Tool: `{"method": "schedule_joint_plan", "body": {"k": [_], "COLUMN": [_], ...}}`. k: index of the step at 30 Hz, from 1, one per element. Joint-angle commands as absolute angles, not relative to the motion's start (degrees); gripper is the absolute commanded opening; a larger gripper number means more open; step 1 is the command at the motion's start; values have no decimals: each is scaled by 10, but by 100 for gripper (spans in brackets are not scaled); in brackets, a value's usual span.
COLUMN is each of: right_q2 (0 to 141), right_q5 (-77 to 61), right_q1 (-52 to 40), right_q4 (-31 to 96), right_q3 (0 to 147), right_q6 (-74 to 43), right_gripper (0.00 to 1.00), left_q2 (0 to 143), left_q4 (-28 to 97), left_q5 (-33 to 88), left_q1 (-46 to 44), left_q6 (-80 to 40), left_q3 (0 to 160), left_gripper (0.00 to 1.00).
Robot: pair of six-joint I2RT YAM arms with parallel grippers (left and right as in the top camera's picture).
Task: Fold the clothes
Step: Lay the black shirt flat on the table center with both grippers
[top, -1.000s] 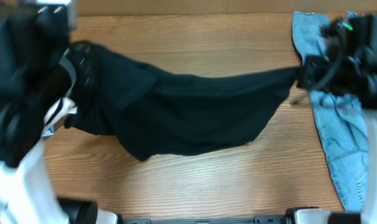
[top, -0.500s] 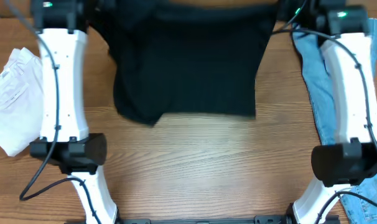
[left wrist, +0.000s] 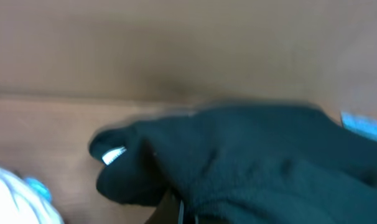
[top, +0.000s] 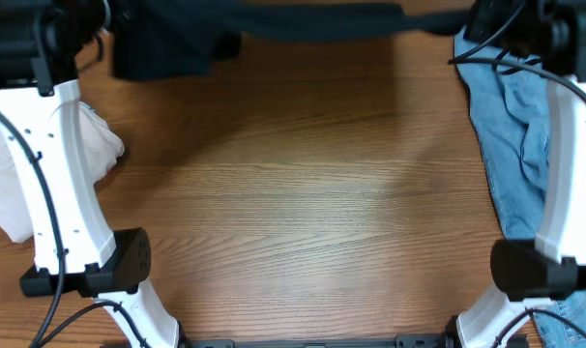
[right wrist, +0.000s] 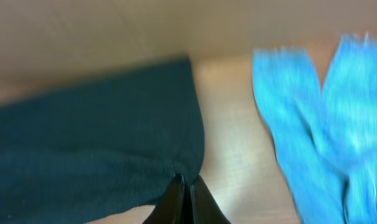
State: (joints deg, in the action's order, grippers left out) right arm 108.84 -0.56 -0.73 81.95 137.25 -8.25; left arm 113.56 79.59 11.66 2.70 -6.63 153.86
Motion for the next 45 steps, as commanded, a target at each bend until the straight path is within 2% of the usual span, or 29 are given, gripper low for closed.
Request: {"method": "schedule_joint_plan", "body": {"k": [1, 8, 13, 15, 29, 39, 45], "right_q2": [1121, 1150, 1150, 1150, 1149, 1149, 1149], "right_q5": [16, 7, 9, 14, 14, 55, 79], "right_q1": [-3, -3, -2, 0, 63, 66, 85], "right_q4": [857, 877, 869, 869, 897, 888, 883], "right_q3": [1349, 1240, 1139, 1106, 977, 919, 917], "right_q6": [-64, -60, -60, -60, -60, -86, -110], "right_gripper": [4, 4, 4, 4, 4, 4, 4], "left_q2": [1171, 1270, 1317, 1319, 1316, 1297, 1199], "left_q4": [844, 966, 968, 968, 968, 962, 933], "left_q5": [146, 147, 206, 196, 79, 11, 17], "left_q1": [10, -10, -30, -40, -83, -83, -83], "left_q6": [-42, -1, 29, 33, 31, -33, -30], "left_q3": [1526, 1508, 1442, 1399, 1077, 971, 931], "left_gripper": [4, 4, 4, 4, 4, 4, 4]}}
